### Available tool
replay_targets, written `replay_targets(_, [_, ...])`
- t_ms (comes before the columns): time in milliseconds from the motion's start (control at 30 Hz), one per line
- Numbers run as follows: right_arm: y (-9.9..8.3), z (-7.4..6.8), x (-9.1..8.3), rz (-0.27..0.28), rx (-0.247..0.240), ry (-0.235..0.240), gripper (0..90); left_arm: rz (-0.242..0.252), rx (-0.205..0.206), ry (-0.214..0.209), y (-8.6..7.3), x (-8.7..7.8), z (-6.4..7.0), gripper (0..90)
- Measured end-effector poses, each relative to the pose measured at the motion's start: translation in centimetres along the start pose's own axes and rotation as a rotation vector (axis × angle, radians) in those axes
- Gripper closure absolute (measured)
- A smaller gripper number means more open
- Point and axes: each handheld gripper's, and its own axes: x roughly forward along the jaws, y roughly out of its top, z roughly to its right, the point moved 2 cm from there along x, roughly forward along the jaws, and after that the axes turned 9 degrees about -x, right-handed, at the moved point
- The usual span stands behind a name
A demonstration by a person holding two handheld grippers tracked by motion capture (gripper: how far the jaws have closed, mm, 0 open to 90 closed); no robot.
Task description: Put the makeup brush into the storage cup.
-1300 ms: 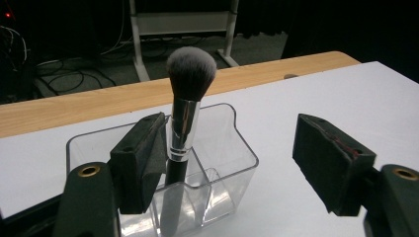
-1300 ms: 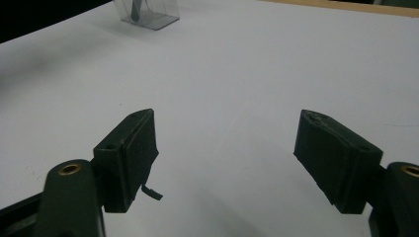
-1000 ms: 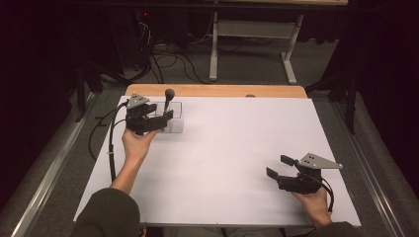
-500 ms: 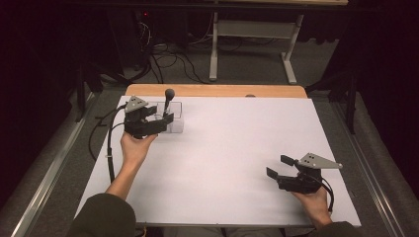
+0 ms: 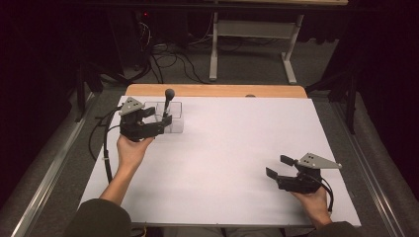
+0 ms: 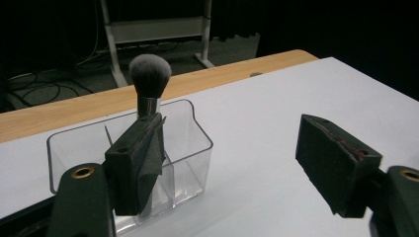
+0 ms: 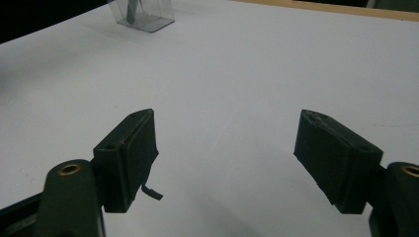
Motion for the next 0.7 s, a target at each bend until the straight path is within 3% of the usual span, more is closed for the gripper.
replay_targets(700, [0.0,-0.1,0.1,-0.006,-0.001,-0.001,26.0,-0.011,0.041,-0.027,-0.5,-1.9,1.4,27.1])
